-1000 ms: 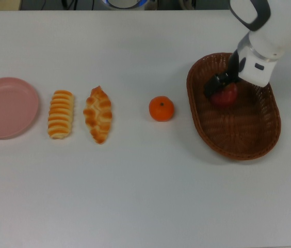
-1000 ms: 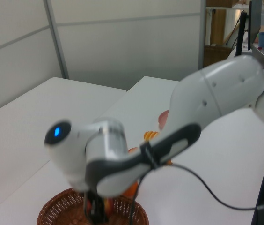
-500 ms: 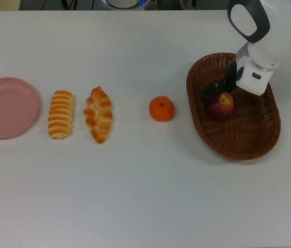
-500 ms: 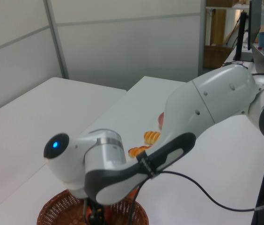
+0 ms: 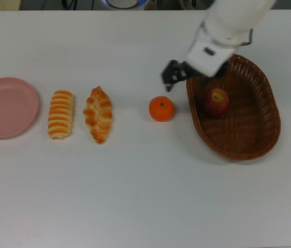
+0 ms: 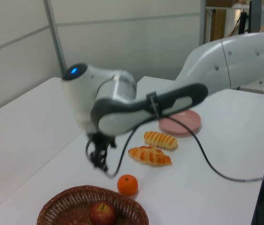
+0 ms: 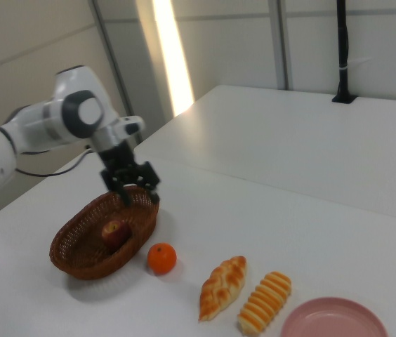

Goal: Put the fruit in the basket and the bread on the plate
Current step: 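Move the gripper to the braided bread and grasp it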

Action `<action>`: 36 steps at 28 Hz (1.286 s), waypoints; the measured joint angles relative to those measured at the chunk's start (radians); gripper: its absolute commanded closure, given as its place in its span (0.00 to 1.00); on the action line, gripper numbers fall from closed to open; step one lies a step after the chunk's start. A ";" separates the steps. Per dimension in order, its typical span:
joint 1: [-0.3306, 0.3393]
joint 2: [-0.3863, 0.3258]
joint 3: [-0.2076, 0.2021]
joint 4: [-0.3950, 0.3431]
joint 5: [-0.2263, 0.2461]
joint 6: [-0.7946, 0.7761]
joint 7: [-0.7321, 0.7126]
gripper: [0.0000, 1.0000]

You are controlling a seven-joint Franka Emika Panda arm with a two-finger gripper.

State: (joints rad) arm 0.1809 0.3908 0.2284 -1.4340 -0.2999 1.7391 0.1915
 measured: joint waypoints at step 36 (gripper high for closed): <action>-0.251 0.212 -0.010 -0.055 -0.165 0.050 -0.108 1.00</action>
State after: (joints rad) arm -0.0701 0.6031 0.2185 -1.4894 -0.4652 1.7895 0.0835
